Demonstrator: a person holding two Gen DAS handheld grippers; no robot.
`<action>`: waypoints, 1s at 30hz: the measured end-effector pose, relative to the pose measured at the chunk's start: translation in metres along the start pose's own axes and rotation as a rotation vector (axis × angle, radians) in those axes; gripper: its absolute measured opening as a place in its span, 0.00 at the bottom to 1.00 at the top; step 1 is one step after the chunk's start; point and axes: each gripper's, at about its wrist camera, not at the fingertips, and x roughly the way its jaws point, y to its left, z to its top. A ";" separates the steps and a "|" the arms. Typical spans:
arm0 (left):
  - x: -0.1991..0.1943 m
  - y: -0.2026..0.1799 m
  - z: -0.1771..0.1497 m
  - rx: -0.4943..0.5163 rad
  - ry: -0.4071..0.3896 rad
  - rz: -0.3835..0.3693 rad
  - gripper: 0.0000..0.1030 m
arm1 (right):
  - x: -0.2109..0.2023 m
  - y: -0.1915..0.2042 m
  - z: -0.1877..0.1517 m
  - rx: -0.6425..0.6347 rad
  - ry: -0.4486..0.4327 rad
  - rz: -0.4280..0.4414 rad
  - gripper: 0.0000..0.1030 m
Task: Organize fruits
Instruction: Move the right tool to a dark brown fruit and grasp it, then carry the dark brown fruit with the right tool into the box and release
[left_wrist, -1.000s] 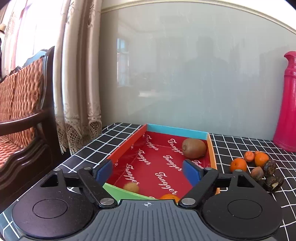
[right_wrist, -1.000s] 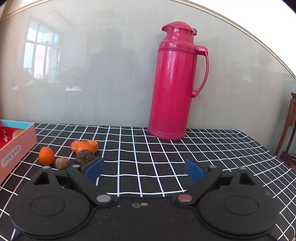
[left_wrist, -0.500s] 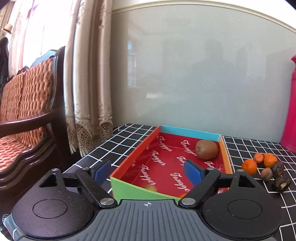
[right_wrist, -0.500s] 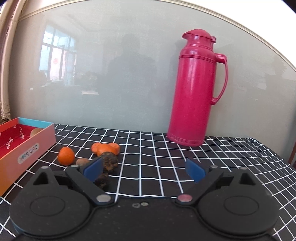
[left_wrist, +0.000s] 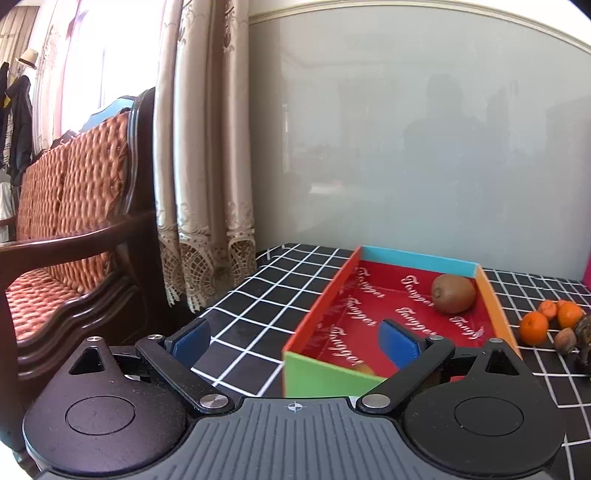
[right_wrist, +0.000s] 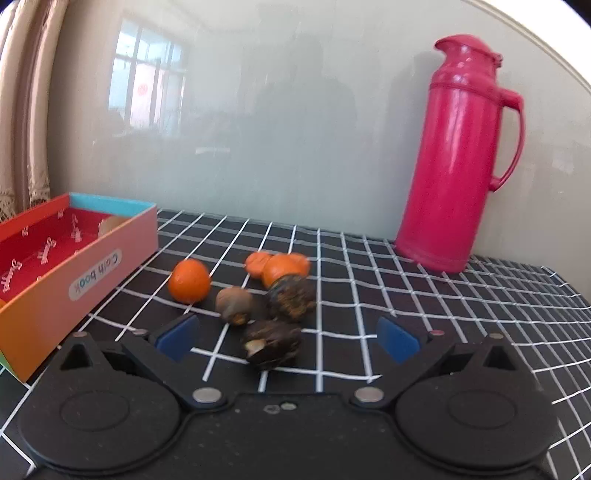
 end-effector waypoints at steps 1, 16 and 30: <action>0.001 0.003 0.000 0.003 0.001 0.005 0.97 | 0.003 0.001 0.000 0.005 0.014 0.003 1.00; 0.005 0.024 -0.001 0.028 -0.001 0.057 1.00 | 0.035 -0.004 0.000 0.114 0.162 0.047 0.41; 0.003 0.027 -0.004 0.026 0.004 0.068 1.00 | 0.016 0.011 0.012 0.085 0.115 0.061 0.41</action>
